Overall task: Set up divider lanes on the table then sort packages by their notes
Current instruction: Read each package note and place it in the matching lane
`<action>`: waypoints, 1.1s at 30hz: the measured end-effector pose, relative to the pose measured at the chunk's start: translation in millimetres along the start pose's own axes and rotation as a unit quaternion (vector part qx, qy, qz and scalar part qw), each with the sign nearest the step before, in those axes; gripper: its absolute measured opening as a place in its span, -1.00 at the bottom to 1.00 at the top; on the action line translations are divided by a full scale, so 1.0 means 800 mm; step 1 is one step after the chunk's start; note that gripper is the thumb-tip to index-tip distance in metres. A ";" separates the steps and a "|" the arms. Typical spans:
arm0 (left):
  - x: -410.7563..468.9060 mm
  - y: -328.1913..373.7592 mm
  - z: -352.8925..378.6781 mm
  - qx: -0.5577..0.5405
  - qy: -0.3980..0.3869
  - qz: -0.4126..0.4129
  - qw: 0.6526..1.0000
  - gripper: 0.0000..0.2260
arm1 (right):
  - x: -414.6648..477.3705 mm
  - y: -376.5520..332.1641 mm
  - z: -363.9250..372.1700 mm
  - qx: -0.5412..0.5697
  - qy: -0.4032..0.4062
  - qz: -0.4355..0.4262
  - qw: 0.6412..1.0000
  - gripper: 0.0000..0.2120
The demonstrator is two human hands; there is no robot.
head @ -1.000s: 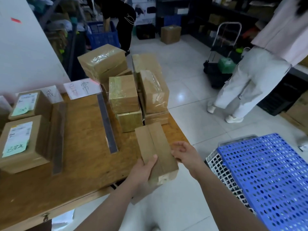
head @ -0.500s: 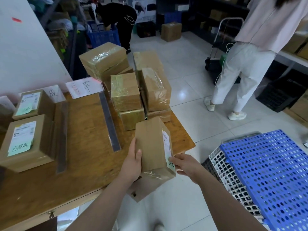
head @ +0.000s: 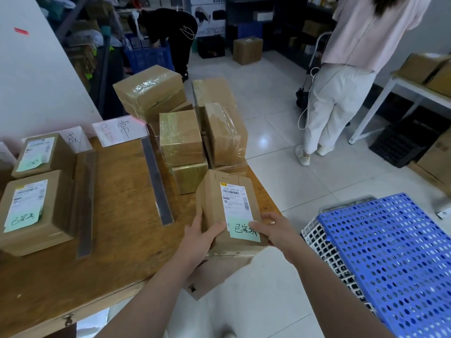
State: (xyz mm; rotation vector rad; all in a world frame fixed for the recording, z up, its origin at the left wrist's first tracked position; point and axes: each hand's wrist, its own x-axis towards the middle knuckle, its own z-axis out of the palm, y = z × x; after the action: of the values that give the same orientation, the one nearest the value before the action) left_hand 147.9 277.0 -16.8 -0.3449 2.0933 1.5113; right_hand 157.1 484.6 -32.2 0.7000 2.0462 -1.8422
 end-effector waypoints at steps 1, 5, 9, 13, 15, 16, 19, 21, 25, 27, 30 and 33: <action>0.001 0.002 -0.002 -0.023 -0.001 0.004 1.000 -0.07 | -0.002 -0.006 -0.003 -0.012 0.004 -0.012 1.000 -0.62; -0.009 0.015 -0.009 -0.112 0.001 0.043 0.993 -0.33 | -0.019 -0.038 -0.010 -0.049 0.015 -0.068 0.996 -0.61; -0.027 0.026 -0.025 -0.158 0.026 0.066 0.985 -0.40 | -0.042 -0.080 0.000 -0.074 0.014 -0.126 0.989 -0.62; -0.047 0.034 -0.057 -0.184 0.056 0.088 0.977 -0.45 | -0.064 -0.119 0.030 -0.096 0.008 -0.182 0.979 -0.64; -0.055 0.034 -0.078 -0.198 0.068 0.096 0.973 -0.47 | -0.071 -0.134 0.050 -0.108 -0.001 -0.202 0.973 -0.64; -0.060 0.035 -0.089 -0.206 0.072 0.100 0.971 -0.47 | -0.072 -0.140 0.062 -0.115 -0.006 -0.209 0.971 -0.62; -0.078 0.026 -0.128 -0.217 0.103 0.120 0.963 -0.37 | -0.082 -0.156 0.105 -0.133 -0.023 -0.227 0.965 -0.59; -0.092 0.015 -0.159 -0.230 0.130 0.126 0.956 -0.36 | -0.090 -0.164 0.139 -0.150 -0.030 -0.239 0.959 -0.61; -0.131 -0.014 -0.229 -0.255 0.184 0.130 0.940 -0.52 | -0.112 -0.170 0.220 -0.181 -0.054 -0.251 0.949 -0.58; -0.152 -0.032 -0.267 -0.266 0.209 0.122 0.933 -0.56 | -0.127 -0.170 0.264 -0.185 -0.072 -0.256 0.946 -0.60; -0.181 -0.063 -0.319 -0.259 0.240 0.116 0.928 -0.61 | -0.148 -0.163 0.329 -0.197 -0.089 -0.259 0.941 -0.60; -0.203 -0.098 -0.362 -0.240 0.262 0.097 0.930 -0.61 | -0.162 -0.150 0.387 -0.217 -0.091 -0.252 0.939 -0.55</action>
State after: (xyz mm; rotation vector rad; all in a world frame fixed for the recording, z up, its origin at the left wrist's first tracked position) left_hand 242.9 -36.6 78.2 -0.8186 2.1572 2.2531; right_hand 170.4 151.8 95.3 -0.1234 2.5324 -1.5023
